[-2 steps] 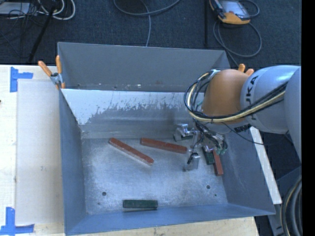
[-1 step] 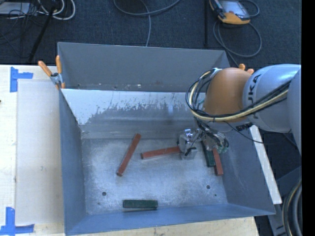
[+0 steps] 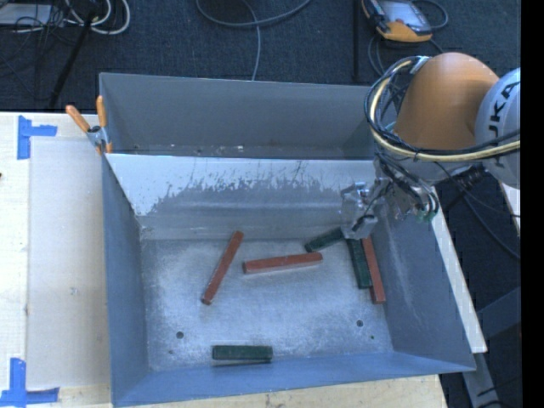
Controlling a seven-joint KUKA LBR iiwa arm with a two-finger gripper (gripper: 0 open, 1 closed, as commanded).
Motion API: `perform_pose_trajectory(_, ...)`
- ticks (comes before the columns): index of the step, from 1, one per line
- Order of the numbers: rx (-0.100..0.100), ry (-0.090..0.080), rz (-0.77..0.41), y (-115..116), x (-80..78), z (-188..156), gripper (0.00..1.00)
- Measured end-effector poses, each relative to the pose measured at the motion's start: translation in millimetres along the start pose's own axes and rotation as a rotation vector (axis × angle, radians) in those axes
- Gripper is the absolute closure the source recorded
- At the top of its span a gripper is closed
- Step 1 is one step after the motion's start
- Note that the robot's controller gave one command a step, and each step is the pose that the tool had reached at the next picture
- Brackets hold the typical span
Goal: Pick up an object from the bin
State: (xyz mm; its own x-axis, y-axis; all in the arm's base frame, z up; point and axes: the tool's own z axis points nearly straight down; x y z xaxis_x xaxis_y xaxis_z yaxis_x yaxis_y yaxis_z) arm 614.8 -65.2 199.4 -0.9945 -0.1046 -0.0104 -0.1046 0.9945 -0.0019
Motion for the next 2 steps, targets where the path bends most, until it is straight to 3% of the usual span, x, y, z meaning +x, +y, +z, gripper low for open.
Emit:
perform_pose_trajectory(1,-0.002,0.01,-0.003,1,1.9,5,0.0)
perform_pose_trajectory(2,-0.003,0.017,0.221,54,0.8,129,0.0)
